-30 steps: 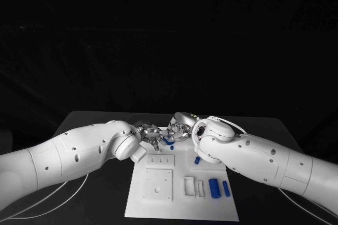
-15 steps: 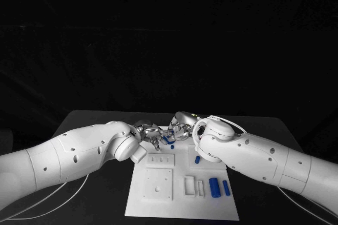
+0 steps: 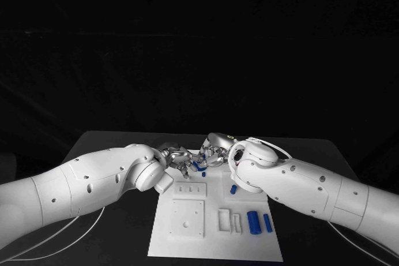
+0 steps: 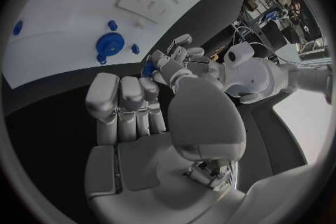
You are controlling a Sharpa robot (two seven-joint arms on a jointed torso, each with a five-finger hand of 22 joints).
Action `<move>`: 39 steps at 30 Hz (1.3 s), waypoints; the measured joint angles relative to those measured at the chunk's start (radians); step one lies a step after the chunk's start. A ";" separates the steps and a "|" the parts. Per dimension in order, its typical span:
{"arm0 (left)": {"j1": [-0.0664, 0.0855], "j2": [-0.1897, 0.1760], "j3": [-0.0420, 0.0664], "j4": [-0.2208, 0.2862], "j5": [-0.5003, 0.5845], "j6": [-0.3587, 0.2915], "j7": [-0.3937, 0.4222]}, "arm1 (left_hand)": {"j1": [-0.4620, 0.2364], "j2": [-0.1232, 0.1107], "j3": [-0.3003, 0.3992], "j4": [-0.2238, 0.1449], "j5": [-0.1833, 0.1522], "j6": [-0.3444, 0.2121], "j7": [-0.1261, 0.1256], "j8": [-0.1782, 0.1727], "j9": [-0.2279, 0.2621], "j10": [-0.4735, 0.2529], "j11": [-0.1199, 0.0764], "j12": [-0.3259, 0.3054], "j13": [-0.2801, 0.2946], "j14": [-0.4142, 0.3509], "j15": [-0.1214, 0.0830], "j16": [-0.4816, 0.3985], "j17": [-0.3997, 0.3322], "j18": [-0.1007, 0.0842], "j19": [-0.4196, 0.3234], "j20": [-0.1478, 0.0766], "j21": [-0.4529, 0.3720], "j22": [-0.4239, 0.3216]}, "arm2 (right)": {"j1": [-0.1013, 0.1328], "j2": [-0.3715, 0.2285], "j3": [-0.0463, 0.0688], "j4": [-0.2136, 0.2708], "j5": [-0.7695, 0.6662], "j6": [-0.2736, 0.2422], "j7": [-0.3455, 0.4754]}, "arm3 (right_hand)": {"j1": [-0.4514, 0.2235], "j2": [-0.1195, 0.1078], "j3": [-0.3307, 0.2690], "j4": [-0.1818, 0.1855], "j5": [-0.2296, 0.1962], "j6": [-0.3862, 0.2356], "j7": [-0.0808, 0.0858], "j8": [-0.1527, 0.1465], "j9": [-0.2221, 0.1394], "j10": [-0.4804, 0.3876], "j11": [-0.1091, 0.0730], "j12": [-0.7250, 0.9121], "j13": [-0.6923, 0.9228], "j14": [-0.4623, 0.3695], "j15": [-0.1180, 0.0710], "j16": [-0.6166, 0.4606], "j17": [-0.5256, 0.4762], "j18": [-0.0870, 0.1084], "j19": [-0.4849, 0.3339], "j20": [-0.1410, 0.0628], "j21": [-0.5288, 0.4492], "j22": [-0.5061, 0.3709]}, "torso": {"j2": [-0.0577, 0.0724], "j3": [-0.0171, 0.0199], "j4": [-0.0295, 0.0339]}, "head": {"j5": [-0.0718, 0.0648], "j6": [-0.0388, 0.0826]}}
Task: Assemble the parts on the task board
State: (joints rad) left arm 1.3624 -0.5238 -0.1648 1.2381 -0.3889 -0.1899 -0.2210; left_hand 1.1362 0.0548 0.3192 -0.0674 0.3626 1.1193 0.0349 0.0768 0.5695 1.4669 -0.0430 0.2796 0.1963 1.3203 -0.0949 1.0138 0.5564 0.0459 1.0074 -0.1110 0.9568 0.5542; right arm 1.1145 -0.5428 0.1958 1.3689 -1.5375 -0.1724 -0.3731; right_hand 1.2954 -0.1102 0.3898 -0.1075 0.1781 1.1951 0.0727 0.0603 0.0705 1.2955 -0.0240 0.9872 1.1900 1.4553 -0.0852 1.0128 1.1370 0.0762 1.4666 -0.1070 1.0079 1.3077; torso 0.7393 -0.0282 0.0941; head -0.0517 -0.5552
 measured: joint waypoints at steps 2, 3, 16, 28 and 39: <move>0.000 0.000 0.001 -0.001 0.000 0.000 0.001 | -0.002 -0.002 0.001 -0.001 0.000 0.000 0.000 0.000 0.000 -0.002 -0.002 0.005 0.003 0.000 0.000 0.007 0.002 0.000 -0.002 -0.002 0.001 0.005 | -0.001 -0.003 -0.001 0.001 0.004 -0.002 0.004 | -0.002 -0.002 0.000 0.010 -0.007 -0.052 0.012 0.004 -0.003 -0.023 0.005 -0.034 -0.022 0.000 0.000 -0.017 -0.011 0.000 0.000 0.000 -0.020 0.000 | 0.000 0.0002 -0.0004 | 0.000 0.000; 0.000 -0.001 0.001 -0.002 -0.001 0.000 0.002 | -0.004 -0.004 0.001 -0.001 0.000 0.000 0.000 0.000 0.000 -0.002 -0.002 0.007 0.004 0.000 0.000 0.008 0.002 0.000 -0.002 -0.002 0.001 0.006 | -0.002 -0.006 -0.002 0.001 0.006 -0.004 0.008 | -0.012 -0.010 0.003 0.022 -0.013 -0.089 0.021 0.009 -0.004 -0.032 0.012 -0.058 -0.042 -0.002 0.002 -0.024 -0.016 0.000 0.000 0.000 -0.031 0.000 | 0.000 0.0002 -0.0010 | 0.000 0.000; -0.003 -0.015 0.000 -0.010 -0.025 0.001 0.002 | -0.003 -0.025 0.026 -0.026 0.068 0.006 0.006 0.002 0.000 0.000 -0.011 0.050 0.021 0.011 -0.011 0.050 0.021 0.000 0.008 -0.011 0.028 0.037 | -0.006 -0.099 0.000 0.003 0.051 -0.042 0.078 | 0.083 -0.122 -0.323 0.336 -0.058 -0.511 0.075 -0.005 -0.019 -0.165 0.061 -0.183 -0.268 -0.104 0.049 -0.154 -0.139 0.024 -0.038 0.048 -0.399 0.000 | 0.000 0.0015 -0.0016 | 0.003 -0.003; -0.004 -0.025 0.000 -0.027 -0.088 0.018 -0.007 | -0.014 -0.035 0.029 -0.038 0.068 0.015 0.015 0.019 0.001 0.000 -0.018 0.075 0.036 0.016 -0.016 0.074 0.026 0.000 0.007 -0.018 0.040 0.061 | -0.011 -0.235 0.024 0.022 0.153 -0.103 0.191 | 0.105 -0.110 -0.313 0.355 -0.058 -0.473 0.069 -0.008 -0.020 -0.195 0.060 -0.105 -0.380 -0.120 0.052 -0.140 -0.180 0.024 -0.030 0.052 -0.480 0.000 | 0.000 0.0086 -0.0063 | 0.012 -0.005; -0.003 -0.007 0.000 -0.032 -0.191 0.073 -0.077 | -0.014 -0.035 0.018 -0.040 0.043 0.033 0.034 -0.008 0.001 0.001 -0.034 0.162 0.079 0.048 -0.041 0.126 0.049 0.000 0.040 -0.039 0.039 0.092 | -0.006 -0.253 0.062 0.022 0.238 -0.182 0.235 | 0.098 -0.104 -0.312 0.354 -0.035 -0.461 0.069 -0.008 -0.020 -0.195 0.060 -0.102 -0.395 -0.120 0.051 -0.140 -0.187 0.024 -0.023 0.052 -0.498 0.000 | -0.001 0.0150 -0.0106 | 0.017 -0.025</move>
State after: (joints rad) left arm 1.3590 -0.5305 -0.1649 1.2063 -0.5796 -0.1171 -0.2976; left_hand 1.1221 0.0195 0.3370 -0.1077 0.4054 1.1528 0.0684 0.0688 0.5701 1.4684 -0.0773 0.4411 0.2750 1.3688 -0.1355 1.1394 0.6055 0.0457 1.0475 -0.1503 0.9958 0.6465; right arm 1.1088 -0.7958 0.2575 1.3907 -1.2992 -0.3542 -0.1384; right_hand 1.3937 -0.2141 0.0783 0.2462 0.1433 0.7336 0.1418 0.0520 0.0510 1.1005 0.0357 0.8856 0.7947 1.3357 -0.0337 0.8730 0.9500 0.1000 1.4436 -0.0552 0.5099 1.3075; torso 0.7385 -0.0132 0.0835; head -0.0347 -0.5800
